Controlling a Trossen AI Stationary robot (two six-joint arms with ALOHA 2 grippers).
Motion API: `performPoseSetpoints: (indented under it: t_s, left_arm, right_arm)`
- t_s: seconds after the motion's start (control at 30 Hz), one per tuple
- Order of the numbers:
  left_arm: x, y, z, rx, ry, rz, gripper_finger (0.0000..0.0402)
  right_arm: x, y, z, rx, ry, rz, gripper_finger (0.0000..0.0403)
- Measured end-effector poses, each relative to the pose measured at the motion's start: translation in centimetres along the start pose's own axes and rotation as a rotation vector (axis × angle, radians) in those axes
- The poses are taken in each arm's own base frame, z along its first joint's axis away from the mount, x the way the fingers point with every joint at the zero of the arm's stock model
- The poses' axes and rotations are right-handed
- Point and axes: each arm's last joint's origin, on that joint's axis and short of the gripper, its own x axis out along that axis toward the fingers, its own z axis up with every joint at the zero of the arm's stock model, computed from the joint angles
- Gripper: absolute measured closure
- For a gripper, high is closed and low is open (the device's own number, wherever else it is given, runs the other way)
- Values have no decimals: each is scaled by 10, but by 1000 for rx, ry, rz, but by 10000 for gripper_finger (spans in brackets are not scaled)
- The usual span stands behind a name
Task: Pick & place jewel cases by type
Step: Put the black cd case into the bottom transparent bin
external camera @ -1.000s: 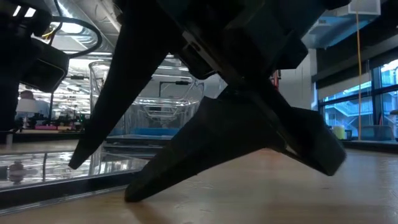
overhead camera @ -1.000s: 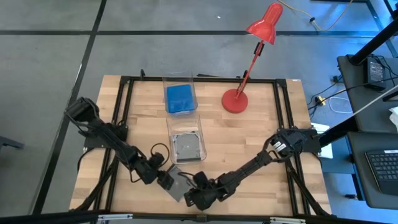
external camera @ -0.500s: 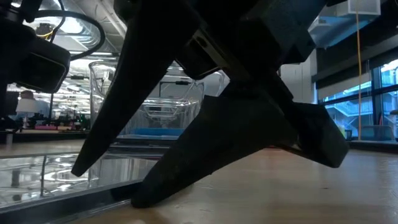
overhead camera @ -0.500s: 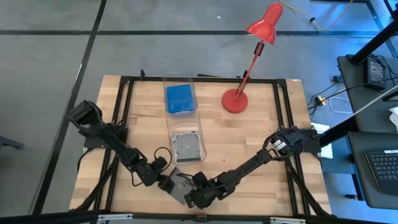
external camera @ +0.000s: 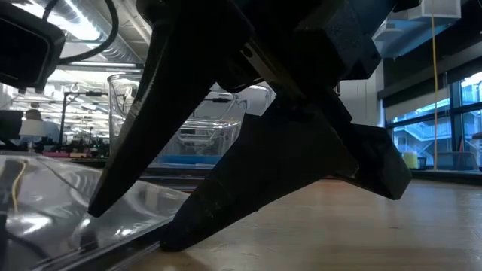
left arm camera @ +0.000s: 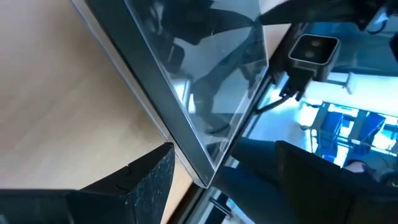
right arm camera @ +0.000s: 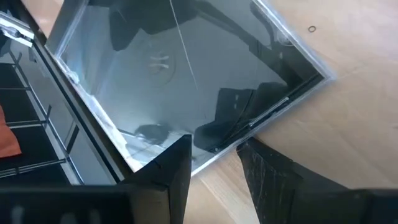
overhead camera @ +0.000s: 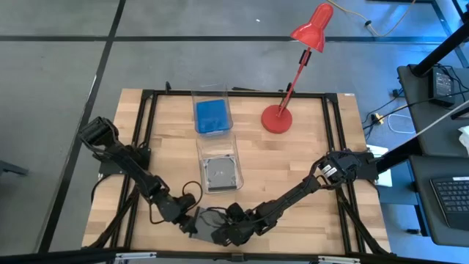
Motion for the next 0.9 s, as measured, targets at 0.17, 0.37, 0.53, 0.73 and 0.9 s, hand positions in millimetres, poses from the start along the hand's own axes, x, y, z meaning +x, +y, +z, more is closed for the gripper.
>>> performPoseSetpoints:
  t_s: [0.17,0.37,0.53,0.73,0.9]
  left_arm:
    - [0,-1,-2,6,-20,-13,135]
    - [-1,-7,-5,11,-2,-72,135]
    - [-3,-19,-9,11,11,-179,135]
    - [-3,-20,-8,-3,-11,-197,135]
    - [-4,-22,-8,11,-23,-220,135]
  right_arm:
    - [0,0,0,-2,5,-1,259]
    - [0,0,0,-8,5,-2,259]
    - [0,-1,0,-71,7,-4,259]
    - [0,-3,0,-95,11,-31,259]
    - [0,-4,0,-123,21,-34,258]
